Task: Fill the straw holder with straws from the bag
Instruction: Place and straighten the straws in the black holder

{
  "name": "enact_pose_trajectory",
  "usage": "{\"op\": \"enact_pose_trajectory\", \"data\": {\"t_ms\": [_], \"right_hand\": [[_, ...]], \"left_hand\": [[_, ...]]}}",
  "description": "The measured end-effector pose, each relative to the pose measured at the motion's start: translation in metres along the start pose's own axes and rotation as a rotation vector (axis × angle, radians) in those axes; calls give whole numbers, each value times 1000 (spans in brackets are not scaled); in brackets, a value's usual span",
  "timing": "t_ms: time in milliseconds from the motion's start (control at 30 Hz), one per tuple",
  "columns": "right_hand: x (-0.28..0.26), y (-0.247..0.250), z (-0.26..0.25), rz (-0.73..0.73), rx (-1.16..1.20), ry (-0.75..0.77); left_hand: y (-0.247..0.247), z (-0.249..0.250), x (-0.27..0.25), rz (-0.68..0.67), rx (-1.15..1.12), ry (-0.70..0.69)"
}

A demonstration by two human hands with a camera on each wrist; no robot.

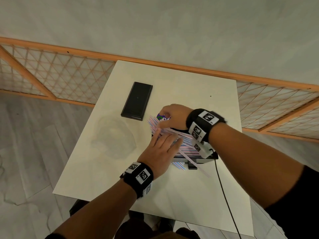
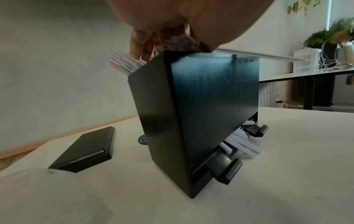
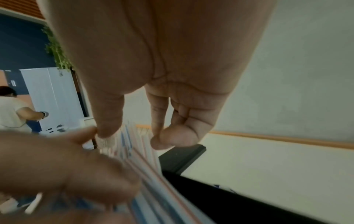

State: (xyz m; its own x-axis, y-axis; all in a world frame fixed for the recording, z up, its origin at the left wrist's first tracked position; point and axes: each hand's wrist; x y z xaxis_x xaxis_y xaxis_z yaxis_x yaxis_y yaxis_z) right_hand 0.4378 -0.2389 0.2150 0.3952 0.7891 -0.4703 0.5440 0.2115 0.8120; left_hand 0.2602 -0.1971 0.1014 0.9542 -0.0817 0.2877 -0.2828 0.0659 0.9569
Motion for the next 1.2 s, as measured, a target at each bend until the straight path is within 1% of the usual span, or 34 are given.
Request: {"op": "enact_pose_trajectory", "data": {"t_ms": [67, 167, 233, 300, 433, 600, 700, 900, 967, 1200], "right_hand": [[12, -11, -5, -18, 26, 16], [20, -24, -10, -39, -44, 31], [19, -29, -12, -26, -48, 42], [19, -30, -12, 11, -19, 58], [18, -26, -13, 47, 0, 81], [15, -22, -9, 113, 73, 81], [13, -13, -6, 161, 112, 48], [3, 19, -2, 264, 185, 58], [-5, 28, -4, 299, 206, 76], [-24, 51, -6, 417, 261, 131]], "left_hand": [[3, 0, -4, -27, 12, 9], [3, -1, -12, 2, -12, -19], [2, -1, -13, 30, -35, -58], [0, 0, -12, 42, -43, -56], [6, 5, -5, 31, -83, -14], [12, 3, -1, 90, -196, 113], [11, -4, 1, 67, -195, 166], [10, -12, 4, 20, -191, 97], [11, -12, 6, 1, -188, 94], [8, -13, 7, 16, -221, 97]]}}
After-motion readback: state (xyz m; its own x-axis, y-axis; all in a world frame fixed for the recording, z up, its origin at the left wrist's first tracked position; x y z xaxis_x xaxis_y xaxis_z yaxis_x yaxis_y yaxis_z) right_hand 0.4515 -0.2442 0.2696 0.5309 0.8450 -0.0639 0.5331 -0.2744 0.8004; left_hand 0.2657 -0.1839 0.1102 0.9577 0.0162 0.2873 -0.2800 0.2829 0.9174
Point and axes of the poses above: each hand's wrist, its own x-axis towards the middle knuckle, its own y-axis out of the back of the hand, z = x × y, and after that the axes turned 2 degrees about y, right-handed
